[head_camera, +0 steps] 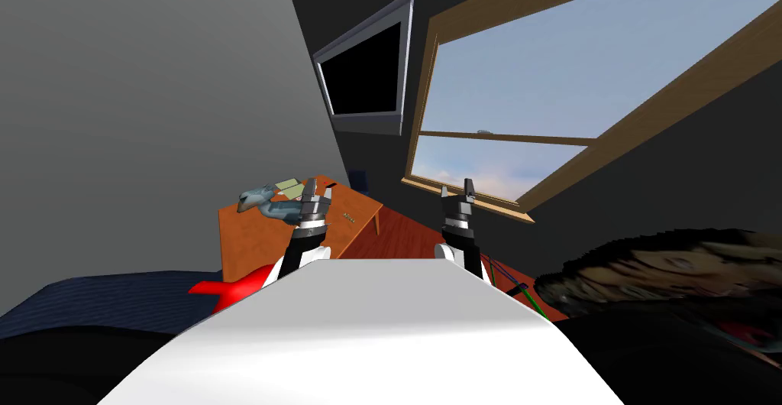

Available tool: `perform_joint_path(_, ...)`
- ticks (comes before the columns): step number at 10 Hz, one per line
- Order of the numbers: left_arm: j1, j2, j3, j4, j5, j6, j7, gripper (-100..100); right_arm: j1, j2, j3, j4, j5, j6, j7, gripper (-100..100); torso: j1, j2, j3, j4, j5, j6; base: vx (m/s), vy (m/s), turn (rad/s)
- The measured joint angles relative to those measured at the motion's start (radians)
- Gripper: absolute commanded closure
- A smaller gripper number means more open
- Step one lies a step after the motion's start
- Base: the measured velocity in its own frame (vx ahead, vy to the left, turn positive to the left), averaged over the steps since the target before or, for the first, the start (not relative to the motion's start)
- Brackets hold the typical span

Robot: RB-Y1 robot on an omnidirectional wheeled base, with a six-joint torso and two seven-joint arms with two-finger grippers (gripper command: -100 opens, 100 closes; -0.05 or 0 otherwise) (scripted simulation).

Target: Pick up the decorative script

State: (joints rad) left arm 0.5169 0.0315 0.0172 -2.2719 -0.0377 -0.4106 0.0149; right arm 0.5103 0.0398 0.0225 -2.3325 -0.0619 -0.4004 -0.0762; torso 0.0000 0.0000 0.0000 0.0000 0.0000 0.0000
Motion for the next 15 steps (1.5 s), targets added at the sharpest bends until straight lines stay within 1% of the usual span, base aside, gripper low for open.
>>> perform_joint_path(1, -0.009, 0.022, -0.001, 0.011, 0.011, 0.015, -0.012, -100, 0.0, 0.0, 0.0, 0.0, 0.0, 0.0, 0.0, 0, -0.001, 0.0, 0.0, 0.0, 0.0, 0.0, -0.003, -0.028, -0.074)
perform_joint_path(3, -0.003, 0.062, -0.005, 0.019, 0.037, 0.051, -0.041, -100, 0.0, 0.0, 0.0, 0.0, 0.0, 0.0, 0.0, 0, -0.001, 0.0, 0.0, 0.0, 0.0, 0.0, -0.002, -0.024, -0.064)
perform_joint_path(4, -0.009, 0.078, -0.008, 0.043, 0.049, 0.064, -0.057, -100, 0.0, 0.0, 0.0, 0.0, 0.0, 0.0, 0.0, 0, -0.001, 0.0, 0.0, 0.0, 0.0, 0.0, 0.009, -0.022, -0.079)
perform_joint_path(5, -0.012, 0.103, -0.002, 0.054, 0.069, 0.085, -0.069, -100, 0.0, 0.0, 0.0, 0.0, 0.0, 0.0, 0.0, 0, -0.001, -0.001, 0.0, 0.0, 0.0, 0.0, 0.017, -0.023, -0.086)
perform_joint_path(6, -0.009, 0.121, -0.007, 0.069, 0.085, 0.105, -0.086, -100, 0.0, 0.0, 0.0, 0.0, 0.0, 0.0, 0.0, 0, -0.001, -0.001, -0.001, 0.0, 0.0, 0.0, 0.025, -0.025, -0.102)
perform_joint_path(8, -0.024, 0.163, -0.006, 0.121, 0.125, 0.154, -0.124, -100, 0.0, 0.0, 0.0, 0.0, 0.0, 0.0, 0.0, 0, -0.001, -0.002, -0.001, 0.0, 0.0, 0.0, 0.03, -0.025, -0.107)
perform_joint_path(9, -0.023, 0.191, -0.004, 0.144, 0.15, 0.178, -0.142, -100, 0.0, 0.0, 0.0, 0.0, 0.0, 0.0, 0.0, 0, -0.001, -0.002, -0.001, -0.001, 0.0, 0.0, 0.022, -0.01, -0.028)
perform_joint_path(10, -0.025, 0.201, -0.003, 0.148, 0.161, 0.203, -0.152, -100, 0.0, 0.0, 0.0, 0.0, 0.0, 0.0, 0.0, 0, -0.001, -0.002, -0.001, 0.0, 0.0, 0.0, 0.019, -0.008, -0.049)
perform_joint_path(11, -0.03, 0.214, -0.004, 0.165, 0.177, 0.231, -0.167, -100, 0.0, 0.0, 0.0, 0.0, 0.0, 0.0, 0.0, 0, 0.0, -0.001, -0.001, 0.0, 0.0, 0.0, 0.03, -0.01, -0.14)
perform_joint_path(12, -0.026, 0.239, -0.001, 0.177, 0.203, 0.266, -0.184, -100, 0.0, 0.0, 0.0, 0.0, 0.0, 0.0, 0.0, 0, 0.0, -0.002, -0.001, 0.0, 0.0, 0.0, 0.046, -0.008, -0.128)
perform_joint_path(13, -0.028, 0.257, -0.006, 0.207, 0.226, 0.294, -0.208, -100, 0.0, 0.0, 0.0, 0.0, 0.0, 0.0, 0.0, 0, 0.0, -0.003, -0.002, -0.001, 0.0, 0.0, 0.037, -0.008, -0.027)
perform_joint_path(14, -0.028, 0.268, -0.006, 0.224, 0.239, 0.313, -0.221, -100, 0.0, 0.0, 0.0, 0.0, 0.0, 0.0, 0.0, 0, 0.0, -0.003, -0.002, -0.001, 0.0, 0.0, 0.036, -0.008, -0.071)
perform_joint_path(15, -0.036, 0.284, -0.004, 0.242, 0.259, 0.347, -0.236, -100, 0.0, 0.0, 0.0, 0.0, 0.0, 0.0, 0.0, 0, 0.0, -0.003, -0.002, -0.001, 0.0, 0.0, 0.058, -0.011, -0.153)
